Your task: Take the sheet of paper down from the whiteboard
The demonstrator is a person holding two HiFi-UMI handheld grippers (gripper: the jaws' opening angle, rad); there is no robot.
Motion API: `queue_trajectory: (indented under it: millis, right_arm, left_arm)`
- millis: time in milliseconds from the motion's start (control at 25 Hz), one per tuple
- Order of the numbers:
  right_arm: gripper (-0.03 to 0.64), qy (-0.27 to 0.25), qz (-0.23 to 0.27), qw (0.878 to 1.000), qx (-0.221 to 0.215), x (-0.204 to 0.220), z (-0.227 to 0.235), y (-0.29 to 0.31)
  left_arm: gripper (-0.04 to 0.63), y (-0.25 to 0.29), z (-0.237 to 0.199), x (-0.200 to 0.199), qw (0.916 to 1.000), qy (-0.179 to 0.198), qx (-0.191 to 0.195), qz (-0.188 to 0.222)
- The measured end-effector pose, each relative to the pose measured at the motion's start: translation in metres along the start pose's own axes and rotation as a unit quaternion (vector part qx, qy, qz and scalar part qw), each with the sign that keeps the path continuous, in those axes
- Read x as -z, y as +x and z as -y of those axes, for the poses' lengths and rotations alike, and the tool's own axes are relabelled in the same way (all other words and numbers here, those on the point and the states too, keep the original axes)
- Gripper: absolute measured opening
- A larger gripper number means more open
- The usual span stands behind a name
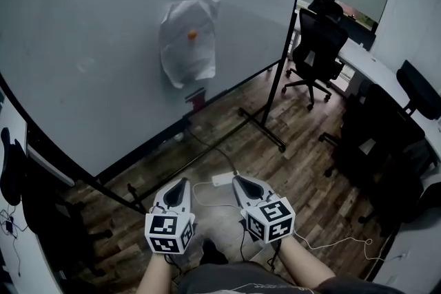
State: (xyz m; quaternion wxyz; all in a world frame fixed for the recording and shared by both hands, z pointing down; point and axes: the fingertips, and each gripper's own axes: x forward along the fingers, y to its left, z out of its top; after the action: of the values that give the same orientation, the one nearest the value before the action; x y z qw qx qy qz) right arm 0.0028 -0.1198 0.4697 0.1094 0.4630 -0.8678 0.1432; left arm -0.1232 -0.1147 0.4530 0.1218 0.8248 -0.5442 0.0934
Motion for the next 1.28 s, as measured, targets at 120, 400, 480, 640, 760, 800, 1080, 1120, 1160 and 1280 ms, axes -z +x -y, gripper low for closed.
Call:
queue_trajectory:
  millis: [120,400,480,640,760,800,1080,1120,1160,1280]
  right_arm:
    - [0.023,-0.003,0.001,1.0,0.007,-0.013,0.006,0.027]
    - [0.023,0.0,-0.001,0.999,0.033,-0.032,0.018,0.065]
    - [0.023,0.0,-0.005,0.999,0.043,-0.033,0.023,0.071]
    - [0.023,-0.005,-0.008,0.998,0.057,-0.04,0.035,0.08]
    - [0.023,-0.006,-0.007,0.998,0.058,-0.047,0.045,0.089]
    - [0.023,-0.007,-0.005,0.998,0.058,-0.05,0.049,0.093]
    - [0.023,-0.01,-0.002,0.999,0.033,-0.067,0.076,0.135]
    - [0.023,-0.008,-0.001,1.0,0.025,-0.071,0.08,0.142]
    - [0.023,-0.008,0.001,1.0,0.016,-0.076,0.085,0.148]
    - [0.023,-0.01,0.008,1.0,-0.01,-0.094,0.102,0.167]
  left_arm:
    - [0.014,0.023,-0.019,-0.014,0.9998,0.006,0.019,0.008]
    - [0.014,0.061,-0.05,-0.036,0.9984,0.022,0.051,0.013]
    - [0.014,0.067,-0.057,-0.037,0.9983,0.022,0.053,0.012]
    - [0.014,0.074,-0.066,-0.037,0.9984,0.014,0.053,0.011]
    - [0.014,0.078,-0.072,-0.038,0.9989,0.01,0.045,0.011]
    - [0.014,0.079,-0.074,-0.039,0.9991,0.009,0.041,0.013]
    - [0.014,0.097,-0.095,-0.062,0.9994,-0.002,-0.015,0.031]
    - [0.014,0.101,-0.098,-0.066,0.9991,-0.002,-0.024,0.033]
    - [0.014,0.105,-0.099,-0.071,0.9988,-0.001,-0.034,0.035]
    - [0.014,0.117,-0.101,-0.086,0.9973,0.008,-0.06,0.042]
